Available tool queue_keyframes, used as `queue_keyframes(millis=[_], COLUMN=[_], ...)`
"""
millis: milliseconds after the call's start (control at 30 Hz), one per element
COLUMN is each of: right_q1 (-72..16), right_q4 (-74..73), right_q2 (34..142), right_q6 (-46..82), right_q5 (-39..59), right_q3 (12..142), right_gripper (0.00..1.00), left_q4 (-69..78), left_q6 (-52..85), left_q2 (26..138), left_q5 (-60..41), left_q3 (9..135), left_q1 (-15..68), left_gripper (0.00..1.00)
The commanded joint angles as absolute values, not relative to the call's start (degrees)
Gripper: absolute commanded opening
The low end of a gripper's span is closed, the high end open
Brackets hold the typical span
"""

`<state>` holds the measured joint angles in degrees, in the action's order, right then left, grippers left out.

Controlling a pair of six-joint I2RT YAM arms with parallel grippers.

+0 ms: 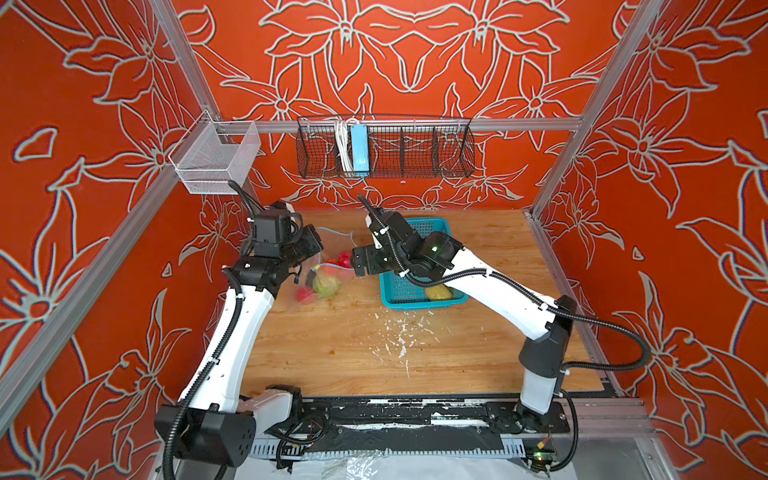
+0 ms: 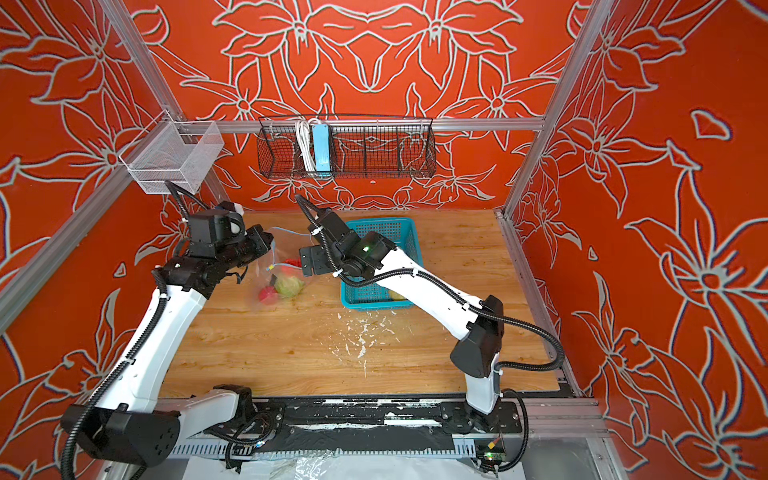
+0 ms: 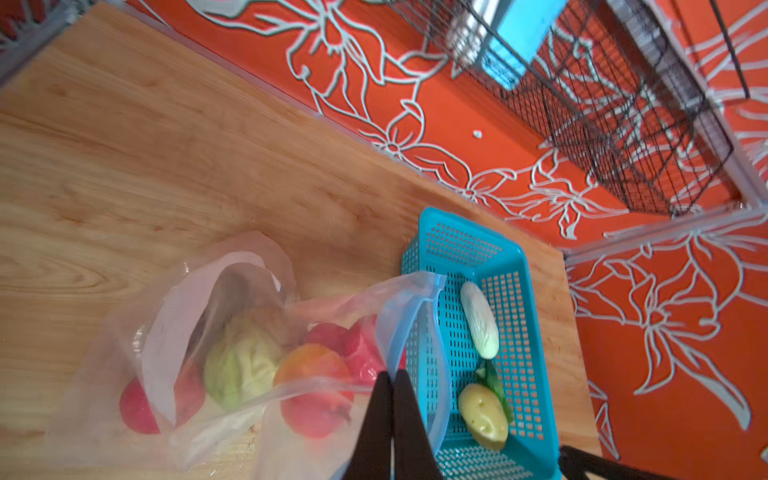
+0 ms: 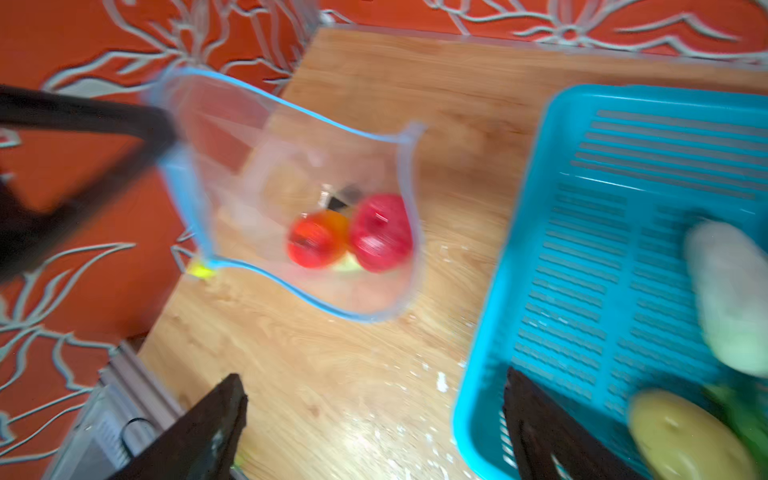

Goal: Place the food in the zip-top bag and seal the zipper
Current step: 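Withdraw the right gripper from the bag back over the basket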

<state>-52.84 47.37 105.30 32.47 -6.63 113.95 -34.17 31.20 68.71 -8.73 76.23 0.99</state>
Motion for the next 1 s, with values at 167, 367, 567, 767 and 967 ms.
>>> queue_keyframes(millis=[167,367,567,767,967], right_q1=[-49.5,-47.0,-45.6,-43.9,-42.8], right_q4=[66.0,70.7,73.8,76.7,80.7], right_q2=[99.4,99.5,102.8,107.4,114.2], right_q6=[38.3,42.2,41.7,37.9,35.1], right_q5=[-16.8,-17.7,-18.8,-18.5,-18.7], right_q3=[107.3,102.1,101.5,104.0,110.5], right_gripper=[0.98,0.98,0.98,0.98,0.98], left_q4=[-33.7,-24.0,-21.2,-20.8,-21.3], left_q6=[37.1,40.1,39.4,36.9,36.0], left_q2=[67.6,63.9,62.2,62.2,63.2], left_q5=[-14.8,-22.0,-21.8,-21.6,-24.7], left_q3=[76.7,65.5,58.6,55.2,55.0], left_q1=[-2.6,-2.7,-2.6,-2.6,-2.6], left_gripper=[0.0,0.0,0.0,0.0,0.0])
